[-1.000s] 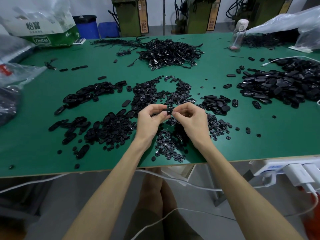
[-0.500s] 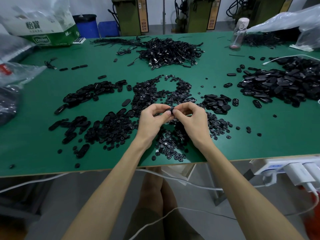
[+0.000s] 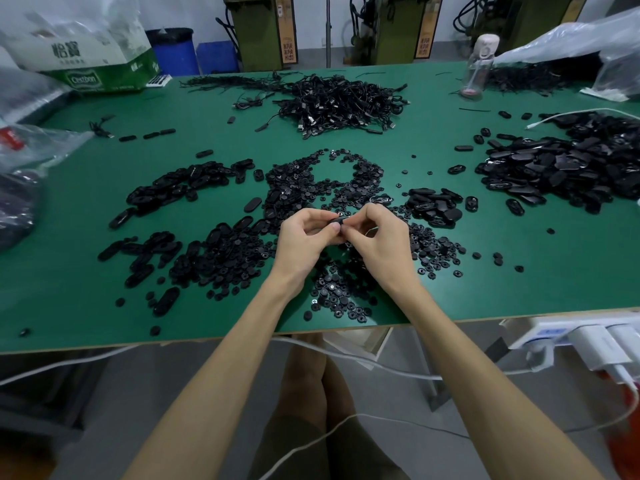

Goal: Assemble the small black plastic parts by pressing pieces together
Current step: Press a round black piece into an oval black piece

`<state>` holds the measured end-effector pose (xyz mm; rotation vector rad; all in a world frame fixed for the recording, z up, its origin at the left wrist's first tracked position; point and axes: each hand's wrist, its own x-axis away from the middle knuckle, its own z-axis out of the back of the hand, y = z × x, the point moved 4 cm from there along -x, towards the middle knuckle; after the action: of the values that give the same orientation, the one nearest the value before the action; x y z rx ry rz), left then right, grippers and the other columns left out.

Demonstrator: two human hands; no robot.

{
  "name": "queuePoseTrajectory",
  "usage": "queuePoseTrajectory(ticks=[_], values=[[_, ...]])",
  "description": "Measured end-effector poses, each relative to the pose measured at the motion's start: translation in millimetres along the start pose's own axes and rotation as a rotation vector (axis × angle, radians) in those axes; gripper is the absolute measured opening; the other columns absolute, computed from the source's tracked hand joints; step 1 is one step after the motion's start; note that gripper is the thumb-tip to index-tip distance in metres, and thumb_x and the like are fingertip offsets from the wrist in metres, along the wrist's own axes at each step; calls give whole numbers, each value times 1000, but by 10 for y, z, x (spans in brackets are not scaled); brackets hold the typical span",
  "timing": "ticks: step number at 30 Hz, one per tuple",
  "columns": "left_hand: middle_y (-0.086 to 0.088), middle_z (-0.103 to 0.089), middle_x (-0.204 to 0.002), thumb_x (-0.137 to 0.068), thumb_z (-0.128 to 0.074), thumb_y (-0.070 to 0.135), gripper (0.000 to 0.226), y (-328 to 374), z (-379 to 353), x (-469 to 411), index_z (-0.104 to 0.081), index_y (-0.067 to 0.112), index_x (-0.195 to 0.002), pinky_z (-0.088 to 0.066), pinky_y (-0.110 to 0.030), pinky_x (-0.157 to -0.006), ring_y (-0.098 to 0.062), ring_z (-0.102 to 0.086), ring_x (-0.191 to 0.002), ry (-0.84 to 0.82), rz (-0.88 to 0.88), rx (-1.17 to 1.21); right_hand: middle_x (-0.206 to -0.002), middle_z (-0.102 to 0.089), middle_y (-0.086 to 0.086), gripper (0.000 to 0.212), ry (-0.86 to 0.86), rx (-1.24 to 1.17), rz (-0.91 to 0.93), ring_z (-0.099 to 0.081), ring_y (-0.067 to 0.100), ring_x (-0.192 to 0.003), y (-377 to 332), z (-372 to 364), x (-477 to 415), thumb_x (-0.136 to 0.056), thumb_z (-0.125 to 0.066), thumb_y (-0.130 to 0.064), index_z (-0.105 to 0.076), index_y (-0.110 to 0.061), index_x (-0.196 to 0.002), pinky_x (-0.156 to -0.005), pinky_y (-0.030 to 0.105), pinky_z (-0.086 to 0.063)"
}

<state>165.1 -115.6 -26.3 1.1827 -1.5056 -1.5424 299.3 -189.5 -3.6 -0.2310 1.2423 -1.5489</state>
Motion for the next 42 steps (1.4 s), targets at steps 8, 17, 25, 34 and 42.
queuePoseTrajectory(ticks=[8, 17, 25, 34, 42], values=[[-20, -73, -101, -93, -70, -5, 13, 20, 31, 8, -65, 0, -103, -61, -25, -76, -19, -76, -84, 70, 2, 25, -98, -66, 0, 12, -45, 18, 67, -61, 3, -83, -62, -22, 9, -93, -72, -8, -80, -11, -102, -74, 9, -43], [-12, -78, -86, -91, -74, -3, 16, 41, -3, 27, -66, -3, -105, -62, -31, -74, -26, -77, -78, 7, -4, 7, -88, -74, -7, 10, 4, -70, -78, -68, 4, -82, 36, 27, -20, -94, -73, -15, -76, -13, -104, -80, 22, -55], [-16, -76, -91, -91, -73, -4, 12, 35, -7, 31, -67, -1, -101, -63, -35, -78, -29, -77, -82, -8, -12, -39, -85, -75, -3, 8, -3, -111, -101, -69, 10, -80, 21, 34, -6, -91, -75, -11, -76, -11, -99, -76, 21, -55], [-2, -72, -89, -84, -72, -4, 18, 62, -18, 26, -69, 13, -91, -55, -18, -74, -2, -68, -80, 34, -42, -203, -78, -72, -4, 6, -53, -111, -74, -62, -2, -68, -24, 10, 19, -87, -77, -6, -74, -11, -89, -64, 10, -45], [-3, -74, -92, -83, -73, -3, 18, 34, 2, 3, -70, 13, -91, -57, -20, -76, -7, -71, -85, 43, -39, -196, -78, -74, -2, 6, -62, -134, -79, -65, 0, -68, -18, 3, 15, -86, -77, -5, -75, -10, -89, -65, 12, -49]])
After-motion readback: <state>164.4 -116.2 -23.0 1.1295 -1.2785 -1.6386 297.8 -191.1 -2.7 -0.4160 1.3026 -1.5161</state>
